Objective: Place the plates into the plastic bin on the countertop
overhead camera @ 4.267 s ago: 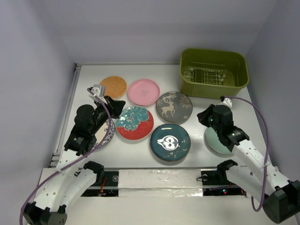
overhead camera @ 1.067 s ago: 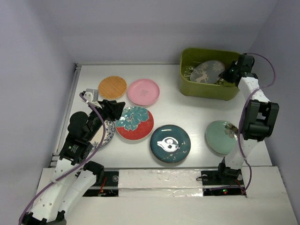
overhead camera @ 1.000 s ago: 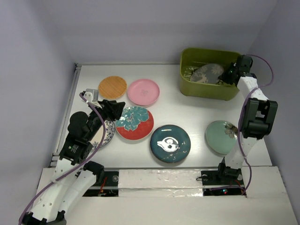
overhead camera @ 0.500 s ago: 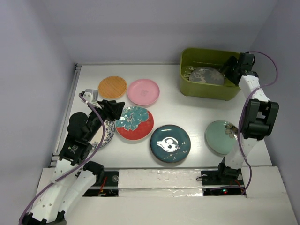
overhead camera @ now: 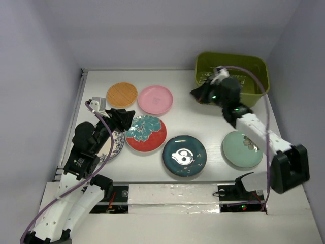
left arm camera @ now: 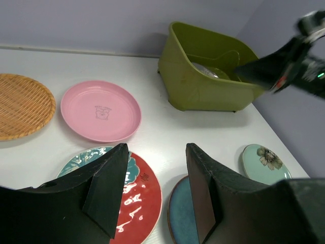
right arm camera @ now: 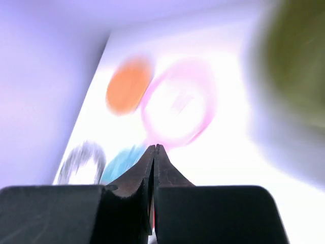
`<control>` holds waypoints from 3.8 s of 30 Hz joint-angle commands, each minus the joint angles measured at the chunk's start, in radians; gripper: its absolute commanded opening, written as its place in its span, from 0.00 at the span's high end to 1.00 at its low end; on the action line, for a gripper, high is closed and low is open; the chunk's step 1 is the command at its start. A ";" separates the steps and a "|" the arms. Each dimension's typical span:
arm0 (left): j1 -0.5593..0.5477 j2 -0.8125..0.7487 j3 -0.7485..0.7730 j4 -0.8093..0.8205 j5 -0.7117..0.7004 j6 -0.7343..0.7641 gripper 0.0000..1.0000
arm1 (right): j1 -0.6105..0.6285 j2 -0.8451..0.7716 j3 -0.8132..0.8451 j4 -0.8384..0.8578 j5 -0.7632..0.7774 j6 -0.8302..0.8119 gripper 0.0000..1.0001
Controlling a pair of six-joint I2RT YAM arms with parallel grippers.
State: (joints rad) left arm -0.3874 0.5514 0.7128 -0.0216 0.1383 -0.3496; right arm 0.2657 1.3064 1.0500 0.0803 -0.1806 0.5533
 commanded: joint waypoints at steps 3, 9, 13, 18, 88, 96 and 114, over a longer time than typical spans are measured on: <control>-0.007 -0.011 0.004 0.025 -0.002 0.009 0.54 | 0.205 0.183 -0.042 0.114 -0.194 -0.019 0.93; -0.007 -0.015 0.004 0.023 -0.005 0.009 0.54 | 0.277 0.407 0.034 0.105 -0.292 -0.030 0.36; -0.007 -0.015 0.004 0.023 -0.005 0.009 0.54 | 0.287 0.476 0.044 0.085 -0.238 -0.024 0.35; -0.016 -0.010 0.005 0.023 -0.002 0.011 0.54 | 0.328 0.626 0.064 0.099 -0.290 -0.009 0.39; -0.232 0.406 0.011 -0.087 -0.063 -0.103 0.49 | -0.471 0.280 0.263 -0.091 0.178 0.128 0.01; -0.360 0.536 -0.018 -0.104 -0.233 -0.166 0.45 | -0.471 0.094 0.110 0.004 0.067 0.184 0.00; -0.461 0.631 -0.170 0.080 -0.010 -0.295 0.37 | -0.301 -0.288 -0.203 0.153 -0.075 0.223 0.97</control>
State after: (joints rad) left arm -0.8337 1.1492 0.5709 -0.0460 0.0330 -0.6083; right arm -0.1066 1.0626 0.8814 0.1349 -0.2073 0.7723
